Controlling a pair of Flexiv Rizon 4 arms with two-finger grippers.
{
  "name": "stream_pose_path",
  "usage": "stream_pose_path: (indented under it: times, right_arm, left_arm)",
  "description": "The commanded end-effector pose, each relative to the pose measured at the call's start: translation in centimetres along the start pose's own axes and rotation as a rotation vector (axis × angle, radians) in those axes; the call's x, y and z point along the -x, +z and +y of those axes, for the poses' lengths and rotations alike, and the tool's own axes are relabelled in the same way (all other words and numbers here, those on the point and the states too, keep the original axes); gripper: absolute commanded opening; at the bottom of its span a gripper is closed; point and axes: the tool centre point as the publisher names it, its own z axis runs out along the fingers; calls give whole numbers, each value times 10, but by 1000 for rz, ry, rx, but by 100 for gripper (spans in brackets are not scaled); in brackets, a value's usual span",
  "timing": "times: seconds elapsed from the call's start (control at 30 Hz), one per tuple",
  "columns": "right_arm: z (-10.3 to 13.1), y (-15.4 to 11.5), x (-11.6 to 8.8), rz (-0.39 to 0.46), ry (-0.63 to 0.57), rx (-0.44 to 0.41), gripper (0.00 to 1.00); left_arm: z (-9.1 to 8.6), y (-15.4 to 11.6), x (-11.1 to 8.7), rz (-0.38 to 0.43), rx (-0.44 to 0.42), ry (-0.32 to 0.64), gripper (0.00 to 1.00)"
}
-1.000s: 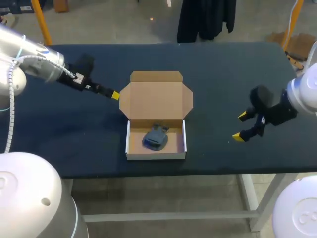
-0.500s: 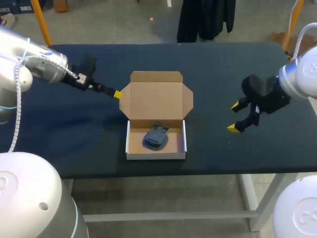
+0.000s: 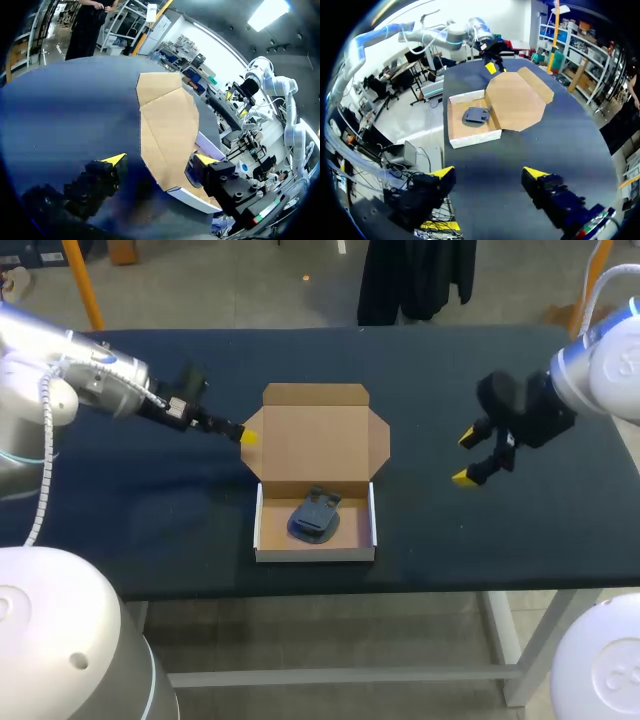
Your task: Assemble the packaging by folding the flat box into shape, placing the metal phone stand inside, and closing the box properly
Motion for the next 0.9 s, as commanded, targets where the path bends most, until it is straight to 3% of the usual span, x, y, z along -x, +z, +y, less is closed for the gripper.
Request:
stream_pose_path:
  times: [0.03, 0.13, 0.23, 0.37, 0.53, 0.63, 0.9]
  right_arm:
    - [10, -2, 9, 18, -5, -8, 89]
    - [15, -3, 12, 17, -14, -15, 86]
    - [19, -3, 15, 21, -19, -26, 88]
    - [26, -2, 23, 33, -22, -59, 86]
    - [34, -1, 30, 50, -24, -82, 89]
    - [39, 0, 32, 73, -24, -96, 99]
    - [49, 0, 37, 105, -22, -128, 100]
  left_arm:
    - [-4, 11, 7, 28, 11, 3, 75]
    - [-4, 14, 6, 38, 11, 7, 66]
    - [-5, 17, 3, 51, 7, 14, 64]
    - [-5, 22, -1, 64, 6, 26, 50]
    - [-4, 26, -5, 79, 7, 40, 47]
    - [-3, 27, -6, 88, 0, 49, 46]
    - [-1, 29, -10, 112, -22, 78, 40]
